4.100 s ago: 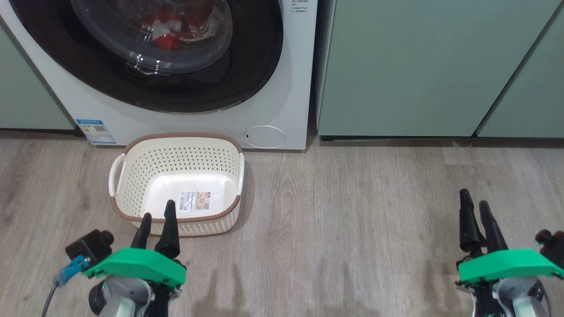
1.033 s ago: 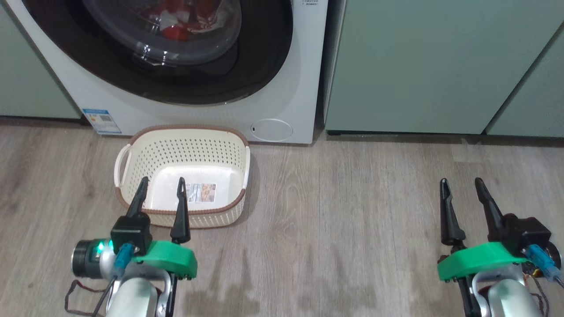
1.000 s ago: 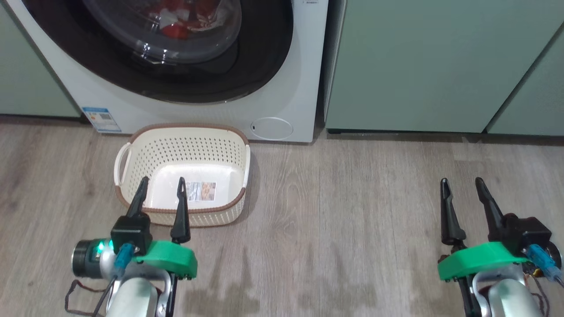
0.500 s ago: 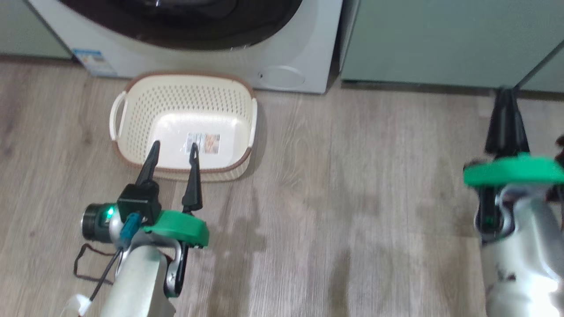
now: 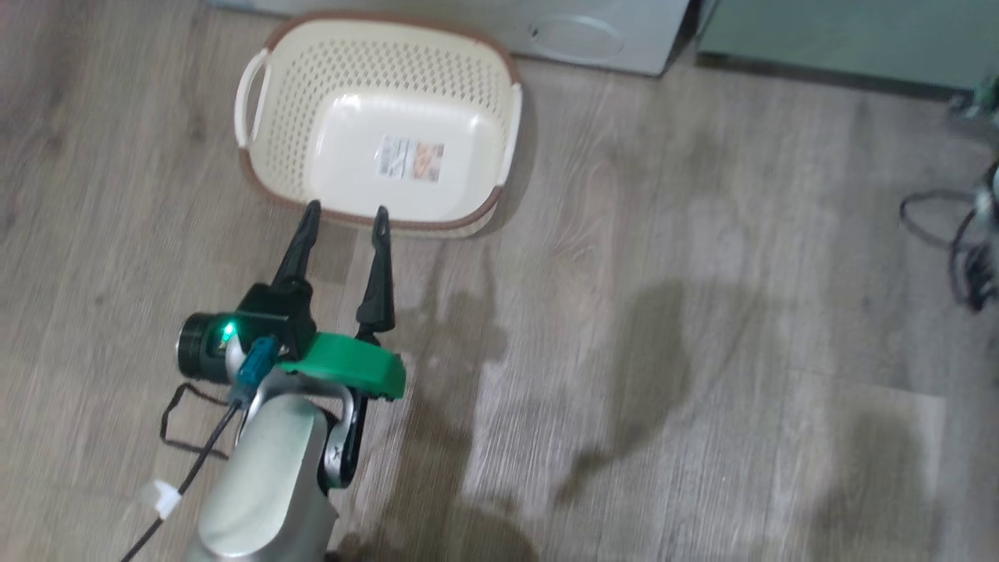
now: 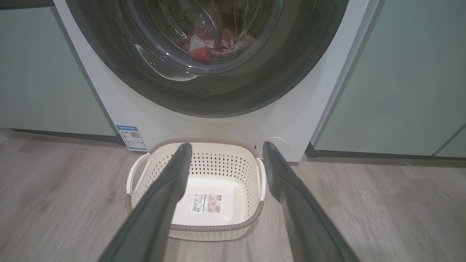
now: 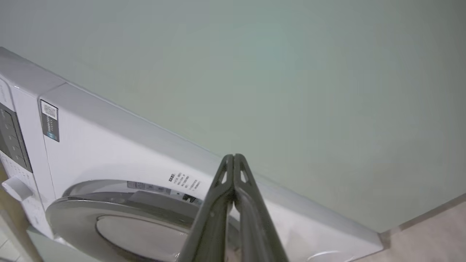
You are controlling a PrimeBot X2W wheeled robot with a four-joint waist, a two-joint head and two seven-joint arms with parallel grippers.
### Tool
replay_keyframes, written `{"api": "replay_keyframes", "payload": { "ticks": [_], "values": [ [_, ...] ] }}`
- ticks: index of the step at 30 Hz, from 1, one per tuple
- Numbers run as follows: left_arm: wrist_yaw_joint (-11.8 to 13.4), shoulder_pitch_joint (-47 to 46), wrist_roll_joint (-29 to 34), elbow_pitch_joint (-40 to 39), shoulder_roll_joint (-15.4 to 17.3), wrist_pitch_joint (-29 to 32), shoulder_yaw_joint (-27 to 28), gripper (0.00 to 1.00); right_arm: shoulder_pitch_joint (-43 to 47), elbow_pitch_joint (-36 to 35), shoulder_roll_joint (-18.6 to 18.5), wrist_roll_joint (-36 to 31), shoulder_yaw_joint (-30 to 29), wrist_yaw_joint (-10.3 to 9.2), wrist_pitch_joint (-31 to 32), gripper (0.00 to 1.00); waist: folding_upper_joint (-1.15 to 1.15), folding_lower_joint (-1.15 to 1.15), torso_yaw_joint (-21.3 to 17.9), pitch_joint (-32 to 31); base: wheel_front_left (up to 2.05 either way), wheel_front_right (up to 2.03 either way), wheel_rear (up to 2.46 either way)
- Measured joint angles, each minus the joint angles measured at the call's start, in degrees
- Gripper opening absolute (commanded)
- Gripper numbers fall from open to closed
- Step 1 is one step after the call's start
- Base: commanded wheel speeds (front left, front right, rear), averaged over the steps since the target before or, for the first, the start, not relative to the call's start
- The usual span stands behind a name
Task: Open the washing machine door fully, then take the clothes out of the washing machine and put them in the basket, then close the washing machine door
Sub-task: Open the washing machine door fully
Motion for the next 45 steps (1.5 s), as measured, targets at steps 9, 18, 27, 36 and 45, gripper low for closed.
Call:
{"api": "replay_keyframes", "payload": {
  "ticks": [9, 18, 27, 36, 45],
  "values": [
    [0.88, -3.39, -1.89, -1.24, -0.25, 0.0, -2.05, 1.0, -11.79, 1.89, -4.6, 11.38, 3.47, -0.01, 16.28, 0.0, 0.0, 0.0, 3.68, 6.48, 0.0, 0.0, 0.0],
    [1.91, -5.16, -3.94, -2.27, -0.38, 0.0, -2.91, 1.0, -21.75, 7.37, -5.97, 14.08, 7.15, -0.01, 29.06, 0.0, 0.0, 0.0, 7.02, 12.36, 0.0, 0.0, 0.0],
    [2.65, -6.48, -4.98, -3.01, -0.56, 0.0, -4.19, 1.0, -29.92, 11.29, -5.59, 14.44, 8.59, -0.01, 33.56, 0.0, 0.0, 0.0, 9.31, 15.9, 0.0, 0.0, 0.0],
    [3.31, -7.1, -5.99, -3.36, -0.58, 0.0, -5.32, 1.0, -34.4, 15.82, -2.91, 14.41, 9.96, -0.01, 34.53, 0.0, 0.0, 0.0, 10.63, 17.48, 0.0, 0.0, 0.0],
    [3.79, -7.49, -6.91, -3.61, -0.6, 0.0, -6.13, 1.0, -35.28, 19.01, -1.47, 14.89, 10.14, -0.04, 36.39, 0.0, 0.0, 0.0, 11.74, 17.75, 0.0, 0.0, 0.0]
  ]
}}
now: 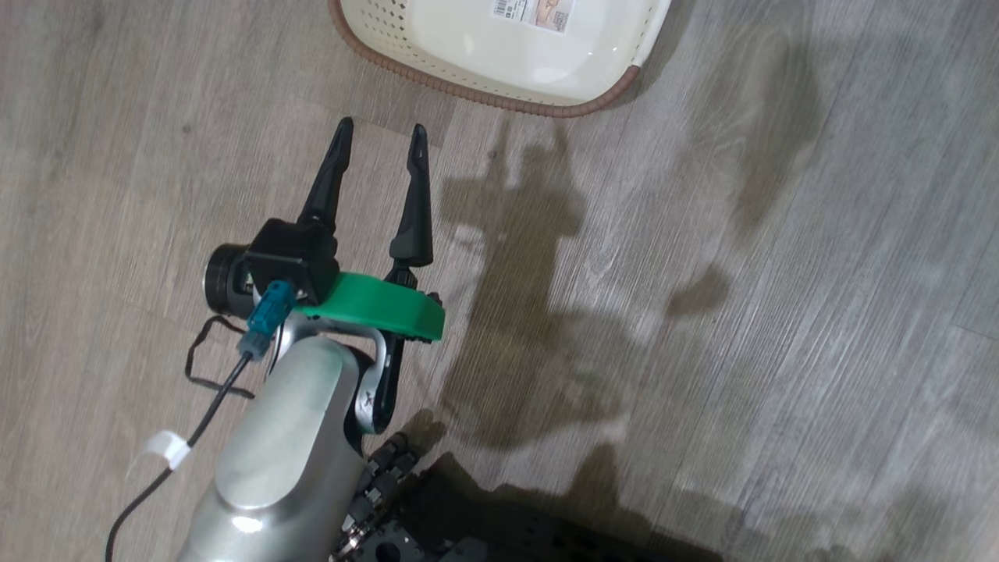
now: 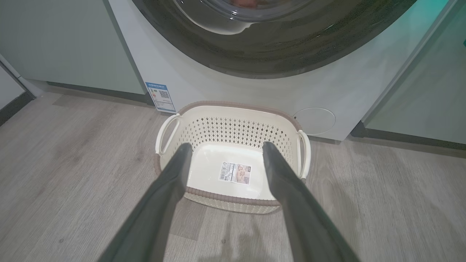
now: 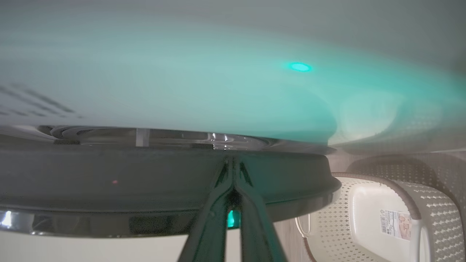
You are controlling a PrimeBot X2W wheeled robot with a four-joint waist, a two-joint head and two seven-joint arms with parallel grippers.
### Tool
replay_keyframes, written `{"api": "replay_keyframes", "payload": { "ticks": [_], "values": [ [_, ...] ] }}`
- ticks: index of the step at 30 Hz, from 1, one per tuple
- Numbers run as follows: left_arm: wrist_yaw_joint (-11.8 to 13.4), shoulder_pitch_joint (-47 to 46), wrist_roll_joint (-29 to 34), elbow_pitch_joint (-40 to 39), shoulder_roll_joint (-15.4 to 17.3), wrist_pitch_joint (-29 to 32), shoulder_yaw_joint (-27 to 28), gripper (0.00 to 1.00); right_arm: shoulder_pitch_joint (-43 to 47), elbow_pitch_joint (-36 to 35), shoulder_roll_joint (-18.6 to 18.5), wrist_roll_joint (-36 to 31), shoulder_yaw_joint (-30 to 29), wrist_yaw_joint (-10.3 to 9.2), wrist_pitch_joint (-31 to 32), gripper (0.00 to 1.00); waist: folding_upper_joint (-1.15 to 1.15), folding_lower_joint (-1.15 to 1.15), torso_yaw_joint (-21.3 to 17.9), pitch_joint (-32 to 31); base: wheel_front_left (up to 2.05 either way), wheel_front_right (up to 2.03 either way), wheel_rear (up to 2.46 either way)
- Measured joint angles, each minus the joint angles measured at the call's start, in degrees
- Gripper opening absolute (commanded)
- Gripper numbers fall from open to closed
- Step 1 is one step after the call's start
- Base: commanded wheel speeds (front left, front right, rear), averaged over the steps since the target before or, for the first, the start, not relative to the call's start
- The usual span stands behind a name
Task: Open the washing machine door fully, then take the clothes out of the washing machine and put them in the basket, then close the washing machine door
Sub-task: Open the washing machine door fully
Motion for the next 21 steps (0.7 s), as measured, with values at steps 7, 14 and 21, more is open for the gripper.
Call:
{"api": "replay_keyframes", "payload": {
  "ticks": [7, 14, 21],
  "values": [
    [-0.01, -0.01, 0.01, 0.22, -0.01, 0.0, 0.51, 1.0, 1.9, 0.53, -0.24, 0.14, 0.49, -0.02, 2.96, 0.0, 0.0, 0.0, -0.3, -1.82, 0.0, 0.0, 0.0],
    [-0.47, 0.58, 0.77, 0.91, -0.01, 0.0, 2.21, 1.0, 7.81, -0.73, 0.64, 1.55, 0.44, -0.02, 4.15, 0.0, 0.0, 0.0, -0.83, -4.95, 0.0, 0.0, 0.0],
    [-1.01, 2.07, 2.1, 1.64, -0.01, 0.0, 3.16, 1.0, 14.93, -1.74, 2.63, 2.4, 0.36, -0.02, 5.5, 0.0, 0.0, 0.0, -1.32, -9.04, 0.0, 0.0, 0.0]
  ]
}}
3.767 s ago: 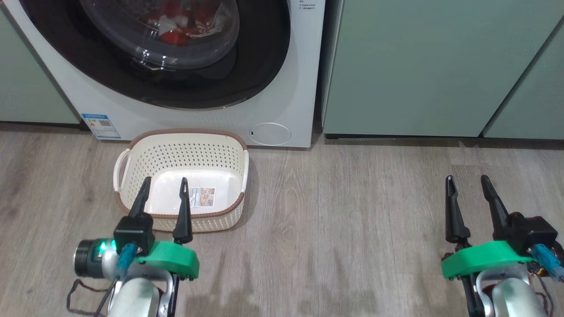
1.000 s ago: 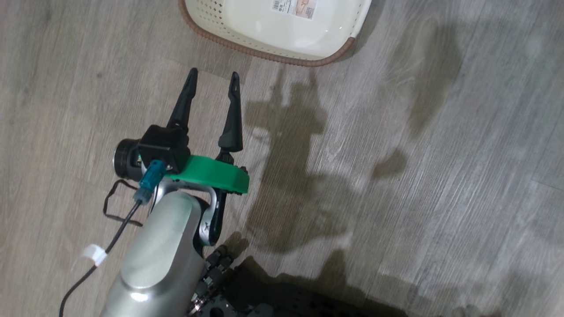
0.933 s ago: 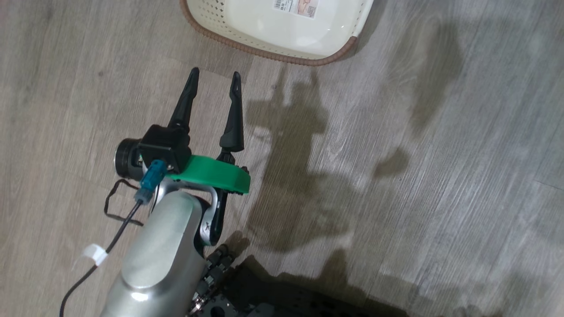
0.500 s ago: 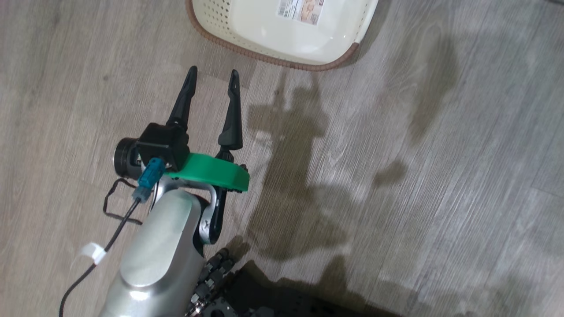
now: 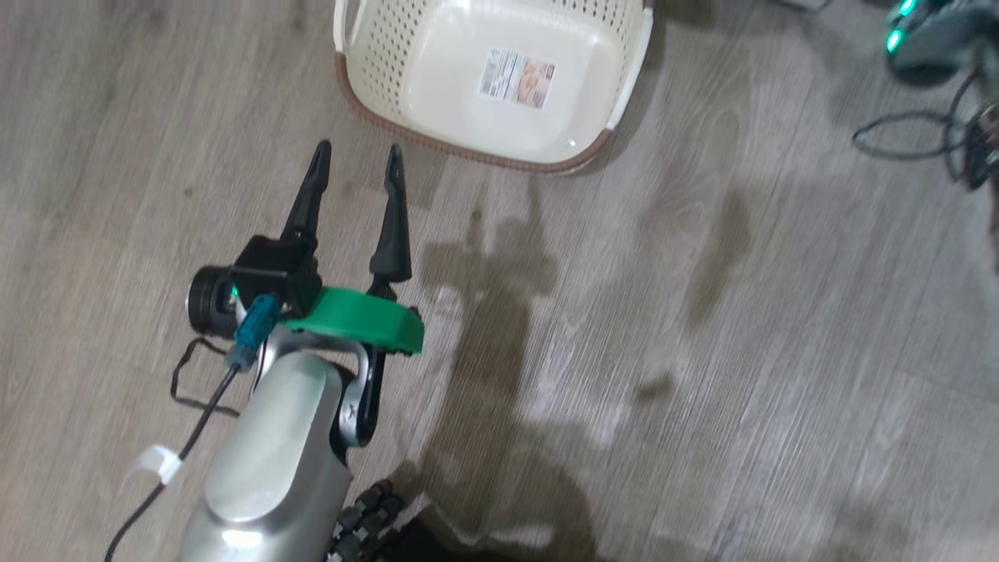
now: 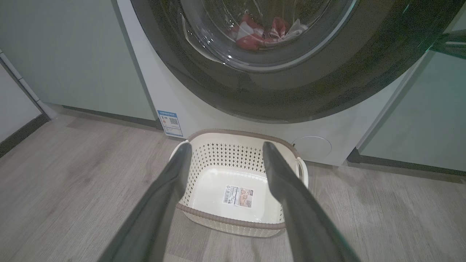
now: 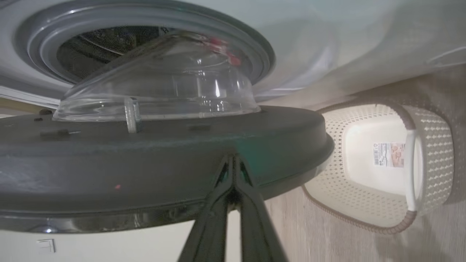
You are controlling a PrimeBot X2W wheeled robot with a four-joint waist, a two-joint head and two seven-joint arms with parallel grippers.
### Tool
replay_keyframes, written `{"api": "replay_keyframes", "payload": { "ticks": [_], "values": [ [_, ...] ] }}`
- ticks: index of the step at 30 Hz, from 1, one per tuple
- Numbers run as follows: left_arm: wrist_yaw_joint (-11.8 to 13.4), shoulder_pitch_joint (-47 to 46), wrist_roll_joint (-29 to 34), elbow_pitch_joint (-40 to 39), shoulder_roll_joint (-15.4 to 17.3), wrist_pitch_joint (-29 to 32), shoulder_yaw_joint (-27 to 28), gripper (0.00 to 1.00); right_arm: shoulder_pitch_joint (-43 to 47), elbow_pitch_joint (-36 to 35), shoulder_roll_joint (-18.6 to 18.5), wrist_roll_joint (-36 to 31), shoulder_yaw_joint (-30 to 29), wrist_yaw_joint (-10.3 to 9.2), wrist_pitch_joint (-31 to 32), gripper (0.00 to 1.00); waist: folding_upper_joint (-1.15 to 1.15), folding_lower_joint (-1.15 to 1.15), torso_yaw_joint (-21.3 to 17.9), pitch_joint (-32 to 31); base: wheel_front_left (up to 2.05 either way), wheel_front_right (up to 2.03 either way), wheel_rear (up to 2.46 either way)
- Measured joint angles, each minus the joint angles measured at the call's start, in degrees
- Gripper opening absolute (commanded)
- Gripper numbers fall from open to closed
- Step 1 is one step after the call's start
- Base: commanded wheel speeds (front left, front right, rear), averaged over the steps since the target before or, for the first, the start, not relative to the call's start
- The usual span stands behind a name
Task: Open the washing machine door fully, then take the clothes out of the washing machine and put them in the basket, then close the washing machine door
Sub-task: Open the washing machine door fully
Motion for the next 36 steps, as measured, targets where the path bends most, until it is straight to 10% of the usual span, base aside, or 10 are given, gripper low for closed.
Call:
{"api": "replay_keyframes", "payload": {
  "ticks": [24, 36],
  "values": [
    [-2.08, 9.18, 3.56, 2.69, 0.12, 0.0, 4.46, 1.0, 18.72, -3.09, 9.0, 1.24, 0.43, 0.0, 5.11, 0.0, 0.0, 0.0, -0.73, -15.66, 0.0, 0.0, 0.0],
    [-3.11, 11.58, 4.52, 2.36, 0.22, 0.0, 6.43, 1.0, 20.42, -1.65, 6.19, 0.87, -4.1, 0.01, 3.11, 0.0, 0.0, -0.01, -1.18, -17.13, 0.0, 0.0, 0.0]
  ]
}}
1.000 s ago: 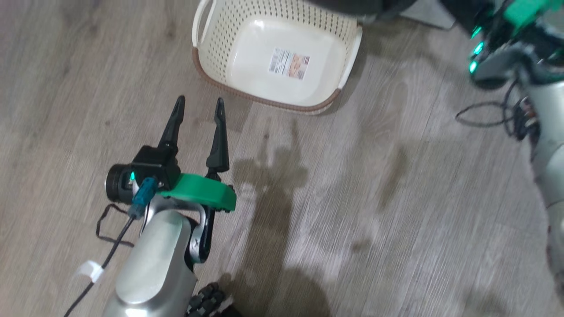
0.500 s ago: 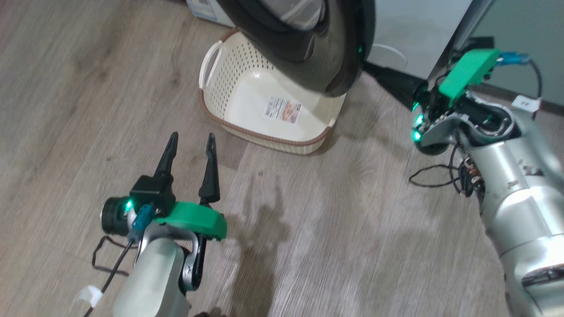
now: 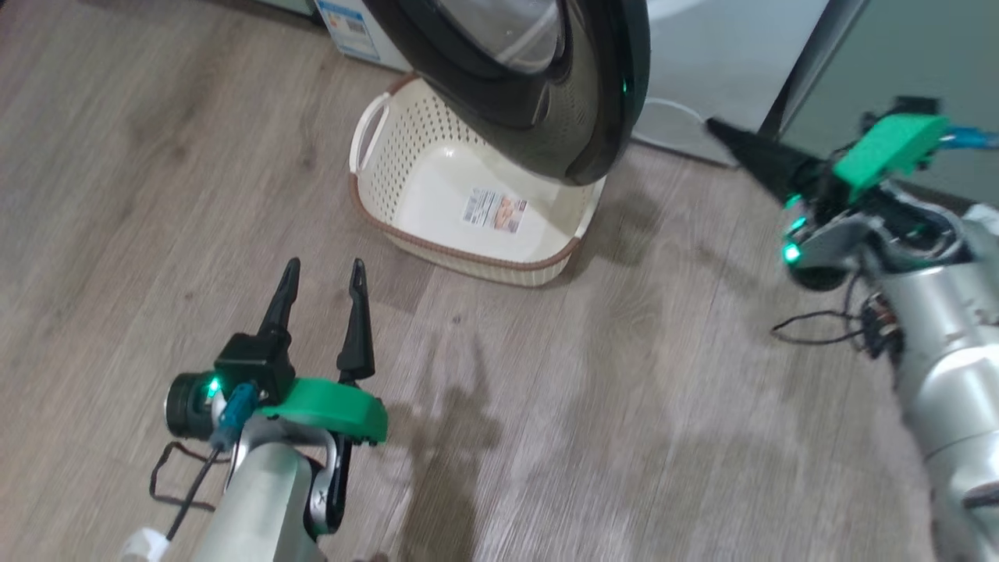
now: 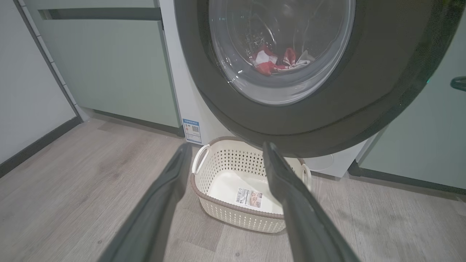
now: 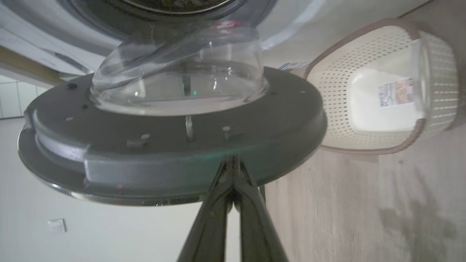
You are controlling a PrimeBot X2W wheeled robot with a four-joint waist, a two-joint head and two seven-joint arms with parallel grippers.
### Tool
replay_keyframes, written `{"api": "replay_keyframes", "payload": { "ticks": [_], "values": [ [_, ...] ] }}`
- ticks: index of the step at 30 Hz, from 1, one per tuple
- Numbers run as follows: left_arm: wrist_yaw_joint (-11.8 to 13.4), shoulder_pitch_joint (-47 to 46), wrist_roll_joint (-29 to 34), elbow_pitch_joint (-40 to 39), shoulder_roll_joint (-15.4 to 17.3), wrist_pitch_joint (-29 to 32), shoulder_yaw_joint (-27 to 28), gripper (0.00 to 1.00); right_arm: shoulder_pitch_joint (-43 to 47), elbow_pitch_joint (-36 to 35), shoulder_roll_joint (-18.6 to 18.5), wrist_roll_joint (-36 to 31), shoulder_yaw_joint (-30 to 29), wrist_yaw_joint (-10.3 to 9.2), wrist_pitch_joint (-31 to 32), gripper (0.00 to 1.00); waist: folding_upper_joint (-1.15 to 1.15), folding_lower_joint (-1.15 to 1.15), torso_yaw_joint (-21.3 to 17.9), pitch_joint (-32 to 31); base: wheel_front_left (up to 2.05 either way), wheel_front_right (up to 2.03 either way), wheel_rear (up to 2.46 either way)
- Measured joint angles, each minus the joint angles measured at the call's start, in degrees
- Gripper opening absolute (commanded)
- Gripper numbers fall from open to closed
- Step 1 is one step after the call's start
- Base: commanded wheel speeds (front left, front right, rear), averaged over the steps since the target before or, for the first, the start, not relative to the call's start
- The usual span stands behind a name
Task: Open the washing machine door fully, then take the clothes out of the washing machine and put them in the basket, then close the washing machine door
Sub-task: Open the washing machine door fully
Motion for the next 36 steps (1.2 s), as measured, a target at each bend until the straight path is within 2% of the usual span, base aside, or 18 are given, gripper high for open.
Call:
{"api": "replay_keyframes", "payload": {
  "ticks": [7, 12, 18, 24, 36],
  "values": [
    [0.6, -2.62, -2.27, -1.6, -0.02, 0.0, -1.85, 1.0, -8.82, 2.4, -3.19, -2.87, -0.92, -0.01, -3.01, 0.0, 0.0, 0.0, 0.73, 5.71, 0.0, 0.0, 0.0],
    [1.19, -5.29, -3.68, -2.3, -0.07, 0.0, -3.38, 1.0, -13.75, 4.17, -3.81, -4.57, -0.47, 0.0, -5.04, 0.0, 0.0, 0.0, 1.62, 9.89, 0.0, 0.0, 0.0],
    [2.13, -6.99, -4.71, -2.63, -0.13, 0.0, -5.1, 1.0, -15.24, 5.27, -3.24, -6.82, 2.04, 0.0, -5.9, 0.0, 0.0, 0.0, 3.44, 12.85, 0.0, 0.0, 0.0],
    [2.69, -7.52, -5.69, -2.6, -0.16, 0.0, -6.17, 1.0, -14.22, 4.64, -1.3, -6.89, 5.01, 0.0, -4.31, 0.0, 0.0, 0.0, 4.9, 12.1, 0.0, 0.0, 0.0],
    [2.77, -4.72, -5.69, -1.68, -0.13, 0.0, -6.47, 1.0, -4.34, 1.62, -1.05, -5.48, 6.89, 0.0, -2.19, 0.0, 0.0, 0.0, 8.18, 6.1, 0.0, 0.0, 0.0]
  ]
}}
